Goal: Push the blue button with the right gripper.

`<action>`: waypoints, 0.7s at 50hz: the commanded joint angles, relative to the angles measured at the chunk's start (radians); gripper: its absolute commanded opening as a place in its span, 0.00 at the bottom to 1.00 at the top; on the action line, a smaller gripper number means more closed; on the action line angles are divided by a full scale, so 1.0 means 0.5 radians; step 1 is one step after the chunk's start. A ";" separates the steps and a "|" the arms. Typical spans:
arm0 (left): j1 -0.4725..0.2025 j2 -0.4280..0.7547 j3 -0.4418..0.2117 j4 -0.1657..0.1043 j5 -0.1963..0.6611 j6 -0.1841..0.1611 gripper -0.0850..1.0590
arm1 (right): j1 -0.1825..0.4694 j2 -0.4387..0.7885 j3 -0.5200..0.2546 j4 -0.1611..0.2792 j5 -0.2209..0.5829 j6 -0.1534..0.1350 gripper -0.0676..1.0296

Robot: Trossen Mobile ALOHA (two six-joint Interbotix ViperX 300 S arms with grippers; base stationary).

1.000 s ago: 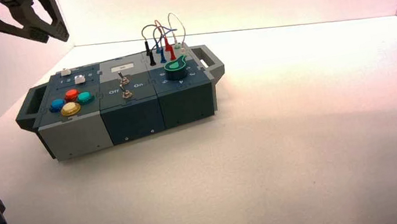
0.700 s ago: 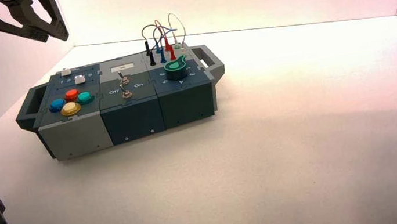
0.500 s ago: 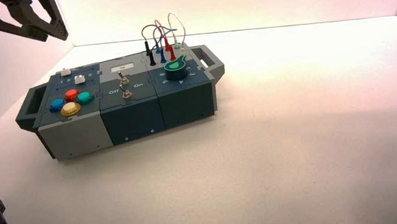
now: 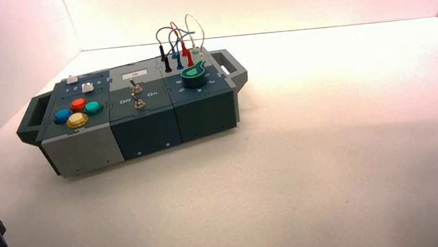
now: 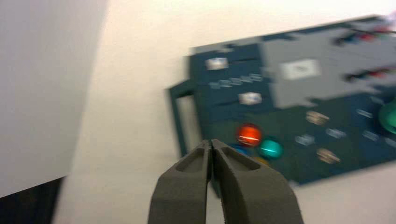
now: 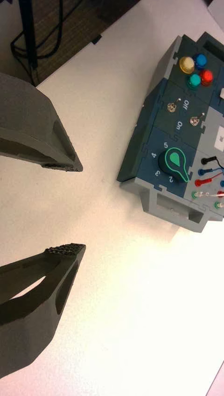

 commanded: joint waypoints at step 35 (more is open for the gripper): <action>0.261 1.387 -0.850 0.000 0.104 -0.018 0.05 | -0.209 -0.040 -0.052 0.003 -0.018 0.064 0.78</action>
